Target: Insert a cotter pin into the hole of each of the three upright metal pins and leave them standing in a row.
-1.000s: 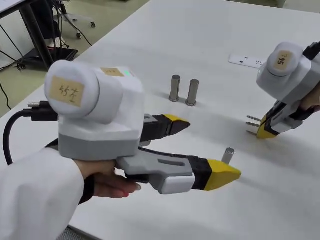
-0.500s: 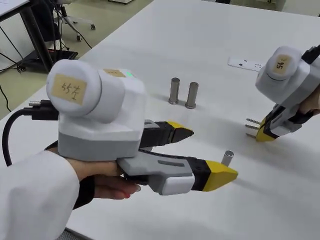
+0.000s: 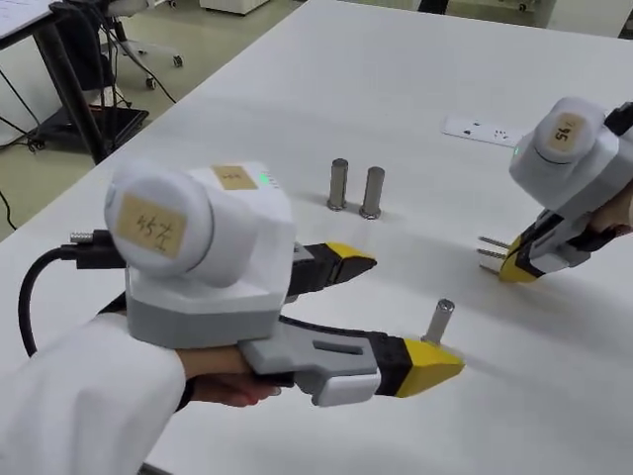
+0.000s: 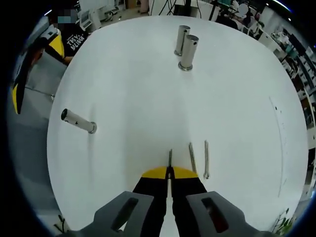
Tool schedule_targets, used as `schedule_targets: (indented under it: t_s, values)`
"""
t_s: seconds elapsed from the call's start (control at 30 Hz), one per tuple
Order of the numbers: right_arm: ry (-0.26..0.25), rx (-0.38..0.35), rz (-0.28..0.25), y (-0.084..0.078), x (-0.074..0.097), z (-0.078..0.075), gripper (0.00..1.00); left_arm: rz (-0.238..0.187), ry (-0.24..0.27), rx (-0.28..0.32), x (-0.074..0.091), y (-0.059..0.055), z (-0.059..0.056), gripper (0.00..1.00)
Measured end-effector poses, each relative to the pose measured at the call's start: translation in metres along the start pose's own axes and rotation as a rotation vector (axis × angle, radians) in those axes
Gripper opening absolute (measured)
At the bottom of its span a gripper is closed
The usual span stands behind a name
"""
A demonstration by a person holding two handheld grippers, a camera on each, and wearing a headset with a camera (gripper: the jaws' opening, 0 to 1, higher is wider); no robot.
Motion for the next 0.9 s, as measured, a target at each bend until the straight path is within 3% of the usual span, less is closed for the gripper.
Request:
schedule_targets:
  t_s: [0.13, 0.27, 0.37, 0.43, 0.5, 0.73, 0.8, 0.83, 0.9]
  values:
    - [-0.017, -0.004, -0.013, -0.006, 0.003, 0.003, 0.0, -0.039, 0.031, 0.015, -0.002, 0.004, 0.003, 0.58]
    - [-0.035, -0.012, -0.035, -0.012, 0.008, 0.008, 0.0, -0.039, 0.035, 0.026, -0.003, 0.005, 0.005, 0.46]
    - [-0.055, -0.014, -0.055, -0.016, 0.015, 0.012, 0.0, -0.038, 0.027, 0.028, -0.004, 0.005, 0.004, 0.46]
    - [-0.068, -0.012, -0.067, -0.018, 0.019, 0.014, 0.0, -0.016, 0.022, 0.079, -0.006, 0.003, 0.004, 0.51]
    - [-0.084, -0.016, -0.091, -0.018, 0.025, 0.019, 0.0, -0.025, 0.043, 0.037, -0.007, 0.004, 0.006, 0.53]
    - [-0.146, 0.002, -0.179, -0.016, 0.041, 0.041, 0.0, -0.028, 0.017, 0.056, -0.009, 0.006, 0.004, 0.5]
    - [-0.194, 0.028, -0.255, -0.011, 0.047, 0.047, 0.0, -0.029, 0.012, 0.059, -0.01, 0.008, 0.003, 0.5]
    - [-0.196, 0.023, -0.248, -0.012, 0.049, 0.05, 0.0, -0.03, 0.011, 0.058, -0.011, 0.008, 0.004, 0.5]
    - [-0.253, 0.061, -0.281, -0.01, 0.051, 0.05, 0.0, -0.026, 0.006, 0.064, -0.012, 0.01, 0.004, 0.5]
Point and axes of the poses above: the centre of the closed fingertips' face, and the gripper's own axes: x roughly backward along the fingers, z roughly to its left, y roughly out of its top, the point moved 7 cm from there along x, roughly backward along the fingers, and after that the axes turned 11 degrees about z, right-handed, at the moved point
